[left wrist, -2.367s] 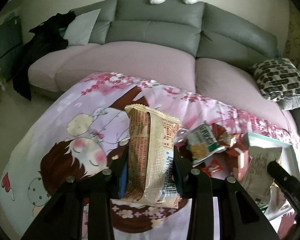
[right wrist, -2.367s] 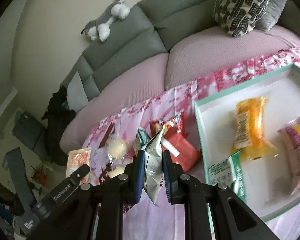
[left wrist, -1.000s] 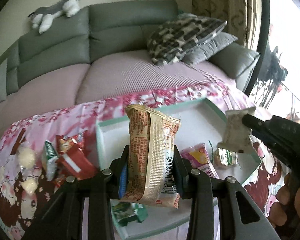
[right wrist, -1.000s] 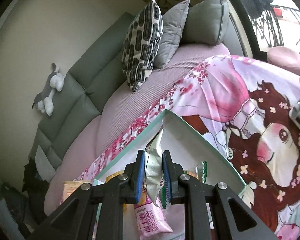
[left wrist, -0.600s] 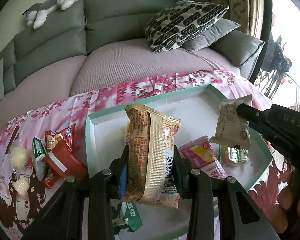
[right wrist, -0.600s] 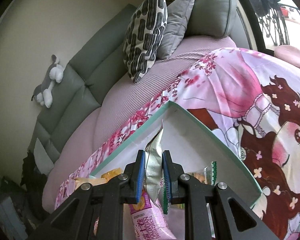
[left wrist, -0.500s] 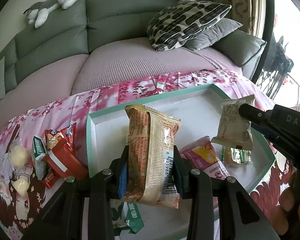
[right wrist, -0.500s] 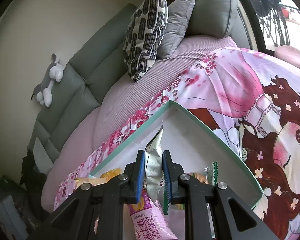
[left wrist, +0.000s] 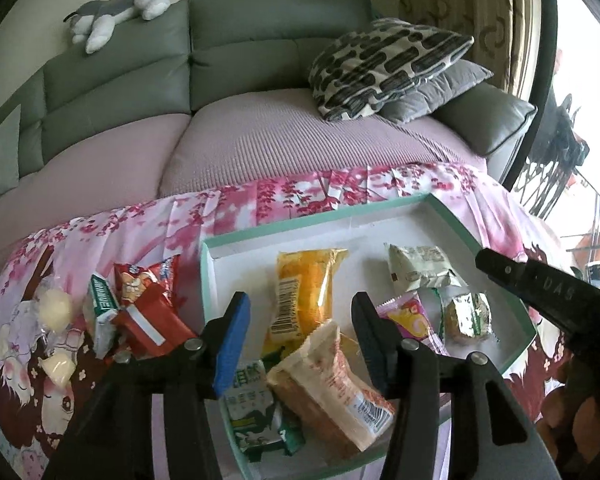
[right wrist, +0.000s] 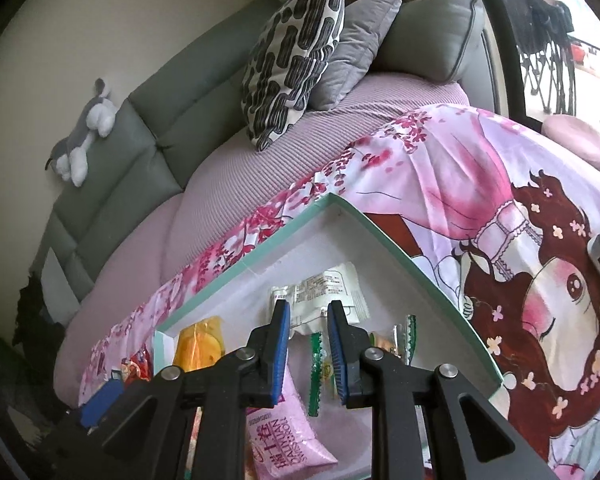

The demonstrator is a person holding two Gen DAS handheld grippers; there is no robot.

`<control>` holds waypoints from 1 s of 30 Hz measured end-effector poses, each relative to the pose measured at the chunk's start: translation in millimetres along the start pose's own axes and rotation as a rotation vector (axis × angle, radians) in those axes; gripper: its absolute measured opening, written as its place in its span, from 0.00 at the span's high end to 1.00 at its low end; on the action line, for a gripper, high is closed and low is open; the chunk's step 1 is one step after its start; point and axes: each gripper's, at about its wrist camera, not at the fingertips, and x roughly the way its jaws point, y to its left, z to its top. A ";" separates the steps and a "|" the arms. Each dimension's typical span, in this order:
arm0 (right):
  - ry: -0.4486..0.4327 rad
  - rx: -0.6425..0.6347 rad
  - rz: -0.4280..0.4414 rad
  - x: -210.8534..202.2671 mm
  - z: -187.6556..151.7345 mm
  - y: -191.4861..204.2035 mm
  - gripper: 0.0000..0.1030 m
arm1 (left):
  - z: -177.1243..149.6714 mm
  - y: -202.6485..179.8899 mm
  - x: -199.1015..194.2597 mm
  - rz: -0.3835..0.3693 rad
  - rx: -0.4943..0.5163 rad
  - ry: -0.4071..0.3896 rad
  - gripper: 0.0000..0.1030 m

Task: Organize snacks
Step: 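Open both tools to release the tan bread bag and white bag into the tray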

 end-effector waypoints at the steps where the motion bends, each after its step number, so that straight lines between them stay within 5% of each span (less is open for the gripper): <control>1: 0.003 -0.005 -0.004 -1.1 -0.1 1.3 0.78 | 0.6 2.2 -2.2 0.002 -0.007 -0.005 0.46; 17: 0.092 -0.146 -0.154 -2.0 -15.9 22.6 0.76 | -8.8 68.1 7.8 0.138 -0.183 0.052 0.38; 20: 0.097 -0.169 -0.167 -2.2 -18.0 28.1 0.74 | -12.7 81.6 8.9 0.181 -0.212 0.057 0.20; 21: 0.098 -0.178 -0.170 -2.2 -18.8 30.1 0.72 | -13.8 85.8 8.9 0.192 -0.221 0.055 0.17; 23: 0.098 -0.189 -0.175 -1.4 -19.8 33.5 0.42 | -16.1 93.6 7.9 0.212 -0.242 0.052 0.17; 24: 0.098 -0.196 -0.178 -1.0 -20.5 35.4 0.36 | -16.9 97.1 7.7 0.224 -0.253 0.050 0.17; 30: 0.114 -0.226 -0.174 5.2 -25.5 44.6 0.30 | -21.2 106.2 2.5 0.284 -0.257 0.012 0.14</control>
